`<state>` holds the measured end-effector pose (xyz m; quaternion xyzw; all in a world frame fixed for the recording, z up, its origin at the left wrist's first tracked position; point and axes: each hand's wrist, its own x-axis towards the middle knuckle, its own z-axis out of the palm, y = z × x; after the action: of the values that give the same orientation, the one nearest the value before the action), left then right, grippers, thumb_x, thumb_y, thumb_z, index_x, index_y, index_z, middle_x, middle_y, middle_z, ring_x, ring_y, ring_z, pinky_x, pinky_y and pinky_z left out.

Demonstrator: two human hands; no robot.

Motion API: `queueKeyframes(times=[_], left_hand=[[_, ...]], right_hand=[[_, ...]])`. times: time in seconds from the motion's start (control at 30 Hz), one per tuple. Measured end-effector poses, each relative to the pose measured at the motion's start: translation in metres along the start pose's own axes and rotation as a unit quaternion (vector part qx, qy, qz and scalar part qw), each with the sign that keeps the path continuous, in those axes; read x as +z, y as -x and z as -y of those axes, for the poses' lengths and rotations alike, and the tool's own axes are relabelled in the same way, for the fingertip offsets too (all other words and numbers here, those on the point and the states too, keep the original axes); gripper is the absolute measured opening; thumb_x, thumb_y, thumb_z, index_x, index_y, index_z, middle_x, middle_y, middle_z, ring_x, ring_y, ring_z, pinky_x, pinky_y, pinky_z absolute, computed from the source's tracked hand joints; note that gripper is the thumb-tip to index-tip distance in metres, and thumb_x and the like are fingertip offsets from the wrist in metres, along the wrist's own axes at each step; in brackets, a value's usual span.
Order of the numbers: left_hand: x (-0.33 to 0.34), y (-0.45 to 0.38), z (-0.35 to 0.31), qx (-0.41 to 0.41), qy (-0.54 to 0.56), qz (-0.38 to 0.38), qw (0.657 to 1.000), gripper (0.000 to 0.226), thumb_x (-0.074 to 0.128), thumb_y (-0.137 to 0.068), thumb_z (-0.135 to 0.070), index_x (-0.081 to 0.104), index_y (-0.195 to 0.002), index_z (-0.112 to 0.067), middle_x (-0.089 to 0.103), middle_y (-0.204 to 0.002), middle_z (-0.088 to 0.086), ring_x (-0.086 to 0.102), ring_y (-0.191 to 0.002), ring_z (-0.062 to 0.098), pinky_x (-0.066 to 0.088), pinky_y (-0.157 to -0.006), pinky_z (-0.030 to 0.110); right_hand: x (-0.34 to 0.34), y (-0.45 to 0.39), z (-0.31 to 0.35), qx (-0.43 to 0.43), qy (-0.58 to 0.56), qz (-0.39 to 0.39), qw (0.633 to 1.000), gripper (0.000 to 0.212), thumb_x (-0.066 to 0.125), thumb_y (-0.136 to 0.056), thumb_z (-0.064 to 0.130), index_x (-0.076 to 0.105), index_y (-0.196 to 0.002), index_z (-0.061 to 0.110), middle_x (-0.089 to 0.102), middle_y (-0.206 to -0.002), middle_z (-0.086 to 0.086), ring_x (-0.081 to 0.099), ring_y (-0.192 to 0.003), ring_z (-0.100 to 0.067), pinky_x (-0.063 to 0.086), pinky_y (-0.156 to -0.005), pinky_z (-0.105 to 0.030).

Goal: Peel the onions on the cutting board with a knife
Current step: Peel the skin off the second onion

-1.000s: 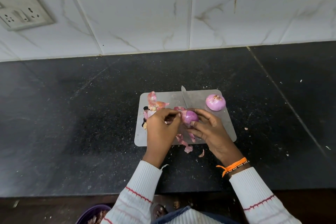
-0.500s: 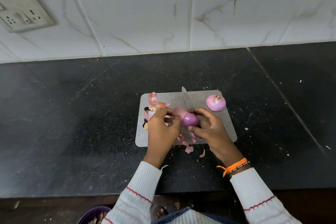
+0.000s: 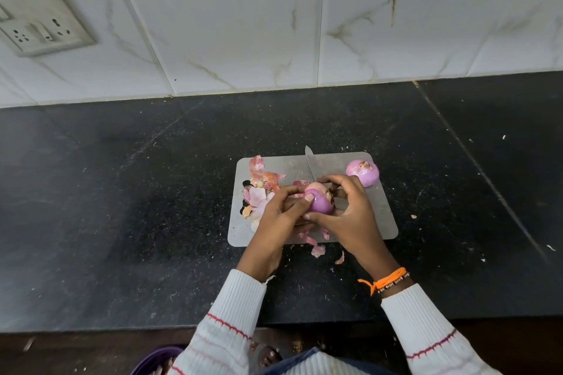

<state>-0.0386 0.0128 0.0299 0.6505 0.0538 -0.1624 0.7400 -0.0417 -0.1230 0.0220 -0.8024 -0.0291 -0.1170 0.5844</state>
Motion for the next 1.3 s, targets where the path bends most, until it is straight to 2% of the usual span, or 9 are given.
queueKeyframes(times=[0.13,0.23,0.33,0.5,0.57,0.83,1.03,1.23,1.3], left_hand=[[0.001,-0.001,0.001,-0.013,0.078,0.0,0.997,0.024,0.057,-0.09,-0.011,0.057,-0.113,-0.013,0.065,-0.107,0.015,0.068,-0.078,0.017,0.058,-0.067,0.026],[-0.002,-0.003,0.002,0.0,0.121,-0.009,0.993,0.026,0.055,-0.089,-0.003,0.058,-0.113,-0.012,0.063,-0.113,0.012,0.068,-0.089,0.026,0.059,-0.076,0.033],[-0.004,-0.004,0.004,0.034,0.09,-0.029,0.995,0.033,0.063,-0.081,0.005,0.061,-0.11,-0.011,0.06,-0.117,0.011,0.063,-0.103,0.035,0.057,-0.081,0.039],[0.0,0.0,-0.002,0.104,-0.024,-0.059,0.993,0.044,0.074,-0.07,0.005,0.064,-0.109,-0.013,0.064,-0.11,-0.003,0.064,-0.09,0.005,0.055,-0.076,0.021],[0.001,-0.002,-0.001,0.126,-0.076,-0.078,0.986,0.045,0.078,-0.067,0.001,0.065,-0.108,-0.015,0.064,-0.107,-0.009,0.061,-0.092,0.001,0.053,-0.079,0.018],[0.002,-0.005,0.001,0.205,-0.207,-0.098,0.952,0.045,0.08,-0.068,-0.006,0.065,-0.108,-0.019,0.061,-0.109,-0.006,0.057,-0.099,0.0,0.045,-0.077,0.006],[0.004,-0.004,0.002,0.198,-0.217,-0.085,0.952,0.048,0.079,-0.069,-0.006,0.062,-0.111,-0.023,0.06,-0.113,-0.005,0.058,-0.1,0.007,0.051,-0.079,0.014],[0.005,-0.006,0.0,0.176,-0.215,-0.078,0.957,0.057,0.081,-0.068,-0.009,0.058,-0.119,-0.02,0.054,-0.118,-0.005,0.056,-0.097,0.0,0.048,-0.078,0.008],[0.006,-0.006,0.001,0.167,-0.203,-0.07,0.962,0.055,0.081,-0.068,-0.01,0.056,-0.115,-0.024,0.058,-0.113,-0.009,0.058,-0.099,0.004,0.051,-0.08,0.013]], right_hand=[[0.0,0.0,-0.002,0.006,-0.021,0.018,1.0,0.053,0.083,-0.062,0.009,0.058,-0.107,0.021,0.051,-0.11,-0.002,0.053,-0.102,0.001,0.05,-0.081,-0.015],[-0.007,0.0,-0.003,0.034,-0.094,0.064,0.993,0.04,0.071,-0.076,0.001,0.06,-0.106,0.025,0.057,-0.114,-0.004,0.058,-0.106,-0.006,0.051,-0.082,-0.017],[-0.008,0.0,-0.002,0.05,-0.097,0.05,0.993,0.032,0.061,-0.082,-0.004,0.063,-0.104,0.019,0.066,-0.108,-0.002,0.062,-0.1,-0.006,0.05,-0.081,-0.017],[-0.004,0.0,-0.001,0.074,-0.08,-0.001,0.994,0.019,0.063,-0.084,0.005,0.063,-0.092,0.022,0.069,-0.094,0.001,0.067,-0.091,-0.011,0.057,-0.079,-0.032],[-0.003,0.0,-0.001,0.08,-0.076,-0.017,0.994,0.014,0.066,-0.083,0.008,0.063,-0.088,0.021,0.07,-0.089,-0.001,0.068,-0.086,-0.013,0.058,-0.075,-0.034],[-0.003,-0.001,0.003,0.077,-0.038,-0.031,0.996,0.012,0.07,-0.078,0.007,0.064,-0.088,0.012,0.069,-0.081,0.002,0.068,-0.073,-0.003,0.053,-0.062,-0.014],[-0.006,0.0,-0.001,0.039,0.035,-0.049,0.997,0.013,0.068,-0.077,-0.001,0.066,-0.086,0.008,0.066,-0.075,0.003,0.065,-0.069,-0.002,0.051,-0.062,-0.01],[-0.008,-0.002,-0.01,0.048,-0.014,-0.065,0.997,0.011,0.061,-0.084,0.002,0.066,-0.081,0.012,0.07,-0.076,-0.005,0.07,-0.072,-0.018,0.059,-0.067,-0.038],[-0.007,-0.001,-0.009,0.045,-0.012,-0.07,0.997,0.012,0.06,-0.084,0.002,0.065,-0.082,0.013,0.069,-0.077,-0.005,0.069,-0.073,-0.017,0.059,-0.067,-0.037]])
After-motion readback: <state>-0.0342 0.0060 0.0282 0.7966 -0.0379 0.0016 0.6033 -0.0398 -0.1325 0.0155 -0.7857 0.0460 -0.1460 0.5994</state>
